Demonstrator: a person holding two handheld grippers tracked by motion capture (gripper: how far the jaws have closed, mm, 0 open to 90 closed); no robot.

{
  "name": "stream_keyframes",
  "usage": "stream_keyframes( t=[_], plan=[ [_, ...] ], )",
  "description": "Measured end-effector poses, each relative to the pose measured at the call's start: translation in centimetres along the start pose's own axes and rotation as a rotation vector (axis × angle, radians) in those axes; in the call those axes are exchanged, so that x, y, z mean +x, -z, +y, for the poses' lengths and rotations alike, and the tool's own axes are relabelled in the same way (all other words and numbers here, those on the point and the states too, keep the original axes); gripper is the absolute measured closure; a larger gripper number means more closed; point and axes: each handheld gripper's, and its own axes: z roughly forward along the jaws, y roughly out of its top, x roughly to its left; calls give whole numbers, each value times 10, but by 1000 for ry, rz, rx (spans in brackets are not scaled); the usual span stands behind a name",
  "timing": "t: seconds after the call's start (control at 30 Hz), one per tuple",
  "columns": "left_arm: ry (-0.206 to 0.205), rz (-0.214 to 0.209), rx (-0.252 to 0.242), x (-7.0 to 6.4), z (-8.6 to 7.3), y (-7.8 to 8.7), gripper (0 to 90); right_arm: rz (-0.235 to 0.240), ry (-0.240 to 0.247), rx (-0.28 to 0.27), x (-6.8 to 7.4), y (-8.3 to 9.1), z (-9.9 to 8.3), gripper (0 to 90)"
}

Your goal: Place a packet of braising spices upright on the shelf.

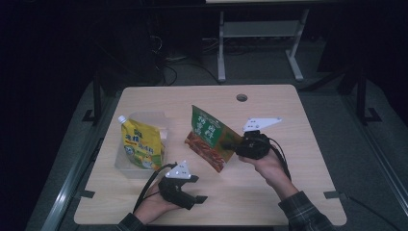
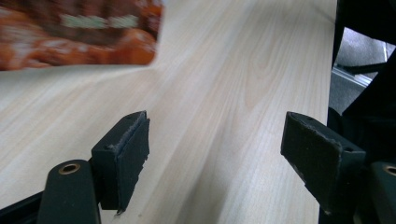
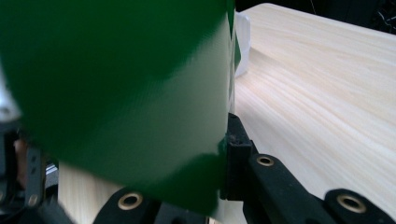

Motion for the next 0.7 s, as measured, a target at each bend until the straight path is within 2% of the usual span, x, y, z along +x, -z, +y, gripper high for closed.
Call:
stream_keyframes(
  t=[0.07, 0.27, 0.33, 0.43, 0.47, 0.7],
  plan=[
    [-11, -4, 12, 0, 0, -2, 217, 12, -13, -10, -2, -5, 7, 894],
    [-26, 4, 21, 1, -2, -3, 206, 15, 21, -20, -2, -23, 35, 894],
    [-32, 9, 25, 3, -2, -2, 206, 16, 20, -29, -4, -34, 52, 894],
    [-26, 7, 25, 3, -2, -2, 206, 16, 28, -32, -4, -39, 61, 894],
    [-26, 5, 23, 3, -2, -2, 206, 19, 34, -32, -4, -46, 70, 894],
    [-35, 7, 32, 3, -2, -4, 206, 17, 38, -23, -3, -68, 93, 894]
  ],
)
